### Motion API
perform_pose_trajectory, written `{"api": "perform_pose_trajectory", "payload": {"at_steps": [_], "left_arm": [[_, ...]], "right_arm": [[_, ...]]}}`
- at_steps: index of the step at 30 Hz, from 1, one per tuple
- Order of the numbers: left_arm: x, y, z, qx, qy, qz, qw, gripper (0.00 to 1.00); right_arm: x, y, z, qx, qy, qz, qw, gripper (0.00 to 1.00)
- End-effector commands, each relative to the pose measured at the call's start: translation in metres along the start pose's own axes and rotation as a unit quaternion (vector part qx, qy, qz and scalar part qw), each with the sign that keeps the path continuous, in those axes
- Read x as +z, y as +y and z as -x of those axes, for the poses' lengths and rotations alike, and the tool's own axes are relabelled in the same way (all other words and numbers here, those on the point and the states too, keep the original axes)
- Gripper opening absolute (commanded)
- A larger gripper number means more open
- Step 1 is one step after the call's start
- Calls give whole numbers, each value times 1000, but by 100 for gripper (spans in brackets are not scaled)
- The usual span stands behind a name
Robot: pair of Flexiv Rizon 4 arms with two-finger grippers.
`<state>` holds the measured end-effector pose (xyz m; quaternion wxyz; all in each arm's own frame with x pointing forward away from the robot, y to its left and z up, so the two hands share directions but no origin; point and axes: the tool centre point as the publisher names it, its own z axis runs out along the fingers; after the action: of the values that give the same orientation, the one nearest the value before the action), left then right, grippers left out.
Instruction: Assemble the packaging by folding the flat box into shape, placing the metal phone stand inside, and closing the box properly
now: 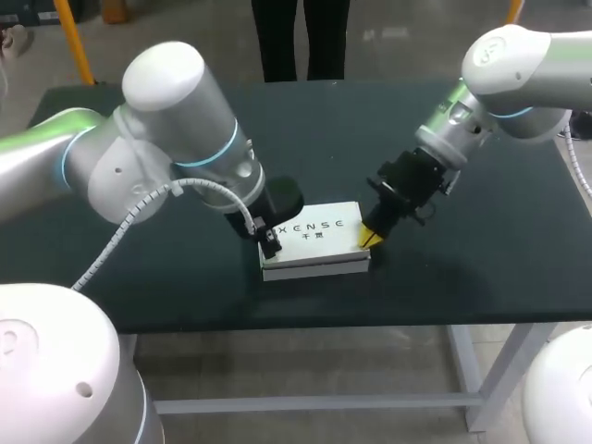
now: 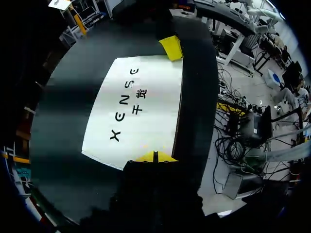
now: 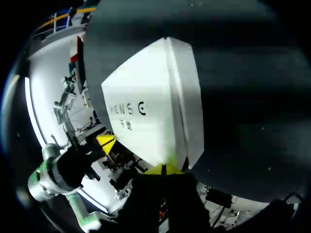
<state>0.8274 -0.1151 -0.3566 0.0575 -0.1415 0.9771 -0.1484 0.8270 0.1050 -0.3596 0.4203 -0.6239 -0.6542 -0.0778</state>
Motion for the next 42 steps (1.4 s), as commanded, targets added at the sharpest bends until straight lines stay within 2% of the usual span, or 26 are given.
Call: {"api": "perform_pose_trajectory", "payload": {"at_steps": [1, 18, 33, 42], "left_arm": [[7, -2, 2, 0, 3, 3, 1000, 0], [15, 3, 1, -4, 11, 6, 1000, 0], [20, 7, 1, -9, 18, 8, 1000, 0], [20, 6, 1, -8, 17, 8, 1000, 0]], "right_arm": [[5, 4, 2, 1, 0, -2, 1000, 0], [8, 8, 7, 6, 1, -6, 1000, 0], [19, 18, 21, 18, 16, -24, 999, 0], [17, 19, 18, 15, 13, -19, 1000, 0]]}}
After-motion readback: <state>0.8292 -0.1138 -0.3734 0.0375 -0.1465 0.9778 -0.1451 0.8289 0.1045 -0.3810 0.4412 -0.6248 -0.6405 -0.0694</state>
